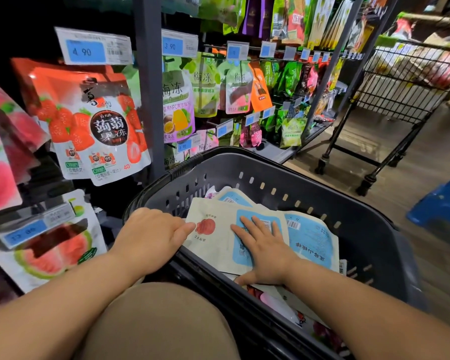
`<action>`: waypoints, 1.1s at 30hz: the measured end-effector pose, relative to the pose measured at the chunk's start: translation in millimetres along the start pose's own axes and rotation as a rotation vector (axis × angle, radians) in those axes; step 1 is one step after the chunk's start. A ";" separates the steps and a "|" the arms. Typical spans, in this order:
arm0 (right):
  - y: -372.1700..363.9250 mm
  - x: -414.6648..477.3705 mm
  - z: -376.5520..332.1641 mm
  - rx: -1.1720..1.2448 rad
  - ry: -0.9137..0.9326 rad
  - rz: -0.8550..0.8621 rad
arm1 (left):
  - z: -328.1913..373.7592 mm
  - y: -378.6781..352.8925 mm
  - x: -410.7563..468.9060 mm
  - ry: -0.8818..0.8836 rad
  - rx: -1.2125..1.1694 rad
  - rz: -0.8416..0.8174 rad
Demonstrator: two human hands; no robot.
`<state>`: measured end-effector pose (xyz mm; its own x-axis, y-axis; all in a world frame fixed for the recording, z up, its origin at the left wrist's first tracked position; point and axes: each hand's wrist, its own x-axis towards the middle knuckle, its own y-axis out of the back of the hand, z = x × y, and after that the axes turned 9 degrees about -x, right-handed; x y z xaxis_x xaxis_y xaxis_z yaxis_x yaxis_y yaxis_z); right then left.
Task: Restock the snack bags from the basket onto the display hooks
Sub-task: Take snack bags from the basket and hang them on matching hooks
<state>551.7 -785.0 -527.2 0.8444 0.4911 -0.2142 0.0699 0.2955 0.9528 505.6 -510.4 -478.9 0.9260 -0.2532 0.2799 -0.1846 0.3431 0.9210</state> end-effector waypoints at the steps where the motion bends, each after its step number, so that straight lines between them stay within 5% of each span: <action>1: -0.2 -0.6 0.1 0.001 0.002 0.012 | -0.4 -0.4 -0.1 -0.002 0.002 0.001; 6: -4.5 -0.3 -2.5 0.049 0.146 0.204 | 0.5 0.5 -0.4 0.007 -0.002 -0.009; 11: 1.8 0.7 -5.7 0.050 0.181 0.203 | 3.4 2.6 -0.9 0.005 0.003 -0.016; 16: -8.7 5.7 -6.4 -0.144 0.315 0.484 | 3.8 3.3 -1.3 -0.001 0.006 -0.011; 27: 54.3 -1.4 23.5 0.388 -0.449 0.867 | 4.0 3.1 -2.0 0.019 0.014 -0.037; 33: 87.0 -20.7 37.3 0.842 -0.578 1.020 | 7.3 8.2 -2.4 0.039 0.017 -0.052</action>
<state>560.1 -800.1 -431.9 0.7952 -0.2646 0.5456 -0.5689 -0.6371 0.5201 499.4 -513.5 -470.0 0.9465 -0.2349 0.2211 -0.1411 0.3150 0.9386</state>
